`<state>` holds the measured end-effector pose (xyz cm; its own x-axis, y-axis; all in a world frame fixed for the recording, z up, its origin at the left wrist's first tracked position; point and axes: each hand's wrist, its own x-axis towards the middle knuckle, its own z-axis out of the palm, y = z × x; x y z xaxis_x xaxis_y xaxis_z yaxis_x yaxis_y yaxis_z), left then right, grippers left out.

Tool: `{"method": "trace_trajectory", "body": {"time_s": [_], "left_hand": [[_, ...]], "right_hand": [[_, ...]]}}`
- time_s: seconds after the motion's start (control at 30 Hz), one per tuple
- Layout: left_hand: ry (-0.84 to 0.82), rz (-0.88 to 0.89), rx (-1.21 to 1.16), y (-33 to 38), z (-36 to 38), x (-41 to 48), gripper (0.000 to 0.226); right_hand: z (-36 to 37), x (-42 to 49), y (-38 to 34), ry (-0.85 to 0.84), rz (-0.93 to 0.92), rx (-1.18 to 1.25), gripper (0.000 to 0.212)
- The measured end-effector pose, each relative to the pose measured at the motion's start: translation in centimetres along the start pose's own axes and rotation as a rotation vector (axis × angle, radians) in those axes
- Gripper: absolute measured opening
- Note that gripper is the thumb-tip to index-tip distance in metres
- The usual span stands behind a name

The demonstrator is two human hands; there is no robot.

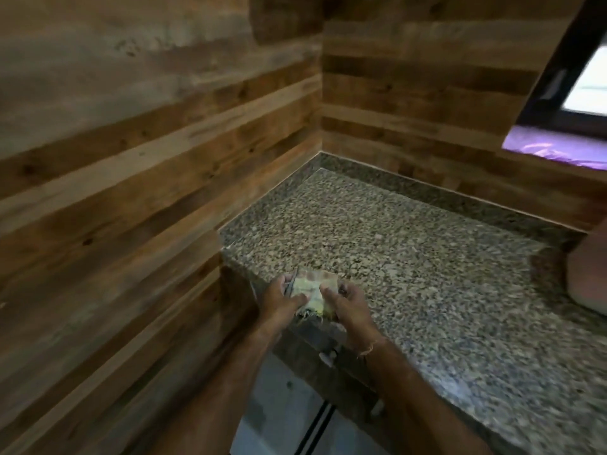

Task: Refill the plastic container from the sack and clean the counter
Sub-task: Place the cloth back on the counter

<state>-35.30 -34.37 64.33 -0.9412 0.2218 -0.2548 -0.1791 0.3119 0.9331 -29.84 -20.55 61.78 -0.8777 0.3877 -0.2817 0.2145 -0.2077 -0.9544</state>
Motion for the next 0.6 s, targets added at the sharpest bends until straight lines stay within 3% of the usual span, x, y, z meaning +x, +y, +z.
{"method": "trace_trajectory", "body": {"time_s": [0.07,0.2,0.4,0.6], "left_hand": [[0.009,0.013,0.067,0.4,0.9,2.7,0.036],[0.005,0.058,0.208,0.2,0.9,7.8,0.050],[-0.115,0.174,0.447,-2.2,0.8,14.8,0.038],[-0.202,0.199,0.610,-6.0,1.0,19.8,0.041]], "right_hand": [[-0.2,2.2,-0.4,0.045,0.001,0.010,0.013],[0.1,5.7,-0.3,0.085,0.000,0.000,0.051],[1.5,11.5,2.3,0.163,-0.015,-0.236,0.030],[2.8,15.1,5.1,0.196,-0.026,-0.676,0.035]]}}
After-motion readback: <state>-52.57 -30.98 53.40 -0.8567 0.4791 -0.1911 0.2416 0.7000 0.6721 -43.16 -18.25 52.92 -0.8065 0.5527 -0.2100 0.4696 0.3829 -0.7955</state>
